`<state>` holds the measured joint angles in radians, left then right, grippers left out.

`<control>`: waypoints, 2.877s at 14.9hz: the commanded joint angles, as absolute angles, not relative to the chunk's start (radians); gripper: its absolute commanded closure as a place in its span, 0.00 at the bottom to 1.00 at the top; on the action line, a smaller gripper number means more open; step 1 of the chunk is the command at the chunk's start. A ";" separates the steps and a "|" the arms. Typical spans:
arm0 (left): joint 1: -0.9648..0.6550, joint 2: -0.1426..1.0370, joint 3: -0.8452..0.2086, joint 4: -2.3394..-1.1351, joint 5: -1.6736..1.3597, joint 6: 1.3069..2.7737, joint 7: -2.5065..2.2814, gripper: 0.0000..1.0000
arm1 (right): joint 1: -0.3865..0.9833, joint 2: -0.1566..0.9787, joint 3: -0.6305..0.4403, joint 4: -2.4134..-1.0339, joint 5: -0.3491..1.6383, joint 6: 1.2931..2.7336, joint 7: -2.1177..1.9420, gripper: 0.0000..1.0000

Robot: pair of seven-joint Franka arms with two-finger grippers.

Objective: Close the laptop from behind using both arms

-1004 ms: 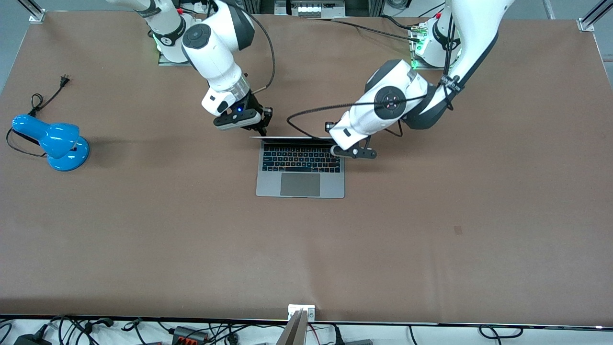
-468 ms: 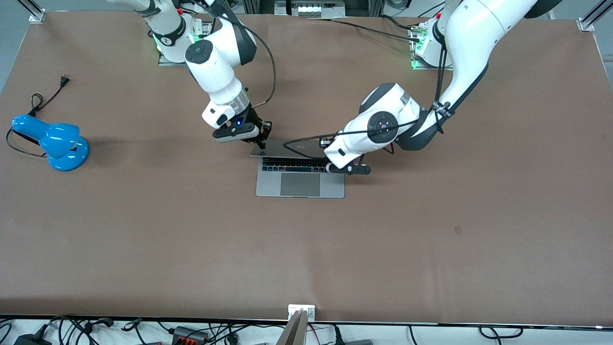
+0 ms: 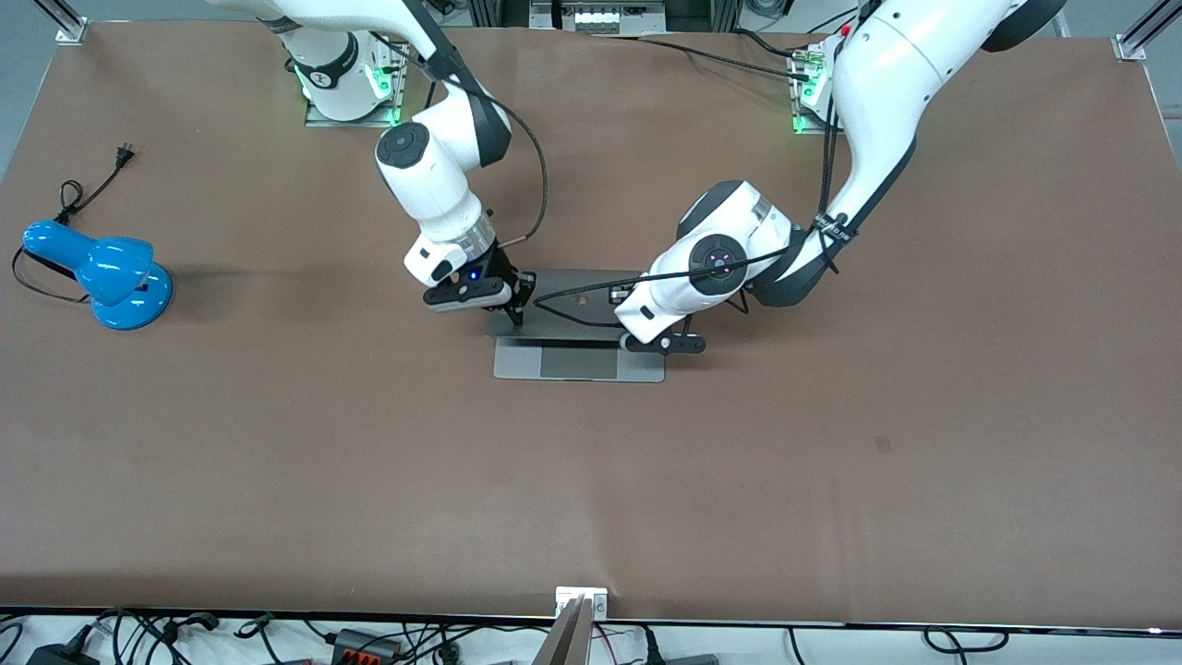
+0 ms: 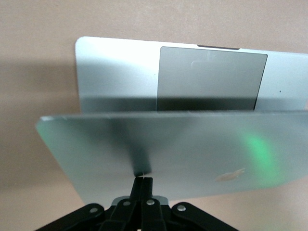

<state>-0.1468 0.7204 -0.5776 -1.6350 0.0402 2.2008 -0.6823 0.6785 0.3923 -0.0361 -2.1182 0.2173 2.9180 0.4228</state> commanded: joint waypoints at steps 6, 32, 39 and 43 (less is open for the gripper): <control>-0.190 0.822 -0.529 -1.556 0.100 2.197 -0.690 0.99 | 0.666 0.526 -0.032 -2.022 0.219 2.980 0.399 1.00; -0.170 0.778 -0.483 -1.482 0.144 2.056 -0.687 0.96 | 0.692 0.627 -0.031 -2.022 0.218 3.090 0.373 1.00; -0.137 0.675 -0.497 -1.496 0.140 1.921 -0.683 0.96 | 0.689 0.597 -0.061 -1.884 0.218 2.731 0.374 1.00; -0.069 0.615 -0.523 -1.497 0.140 1.824 -0.600 0.93 | 0.689 0.597 -0.098 -1.728 0.218 2.425 0.374 1.00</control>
<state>-0.1216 0.6741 -0.5017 -1.4684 0.1187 1.8728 -0.6680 0.6925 0.5954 -0.0834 -1.8047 0.2158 2.5599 0.3905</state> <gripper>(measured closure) 0.947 0.991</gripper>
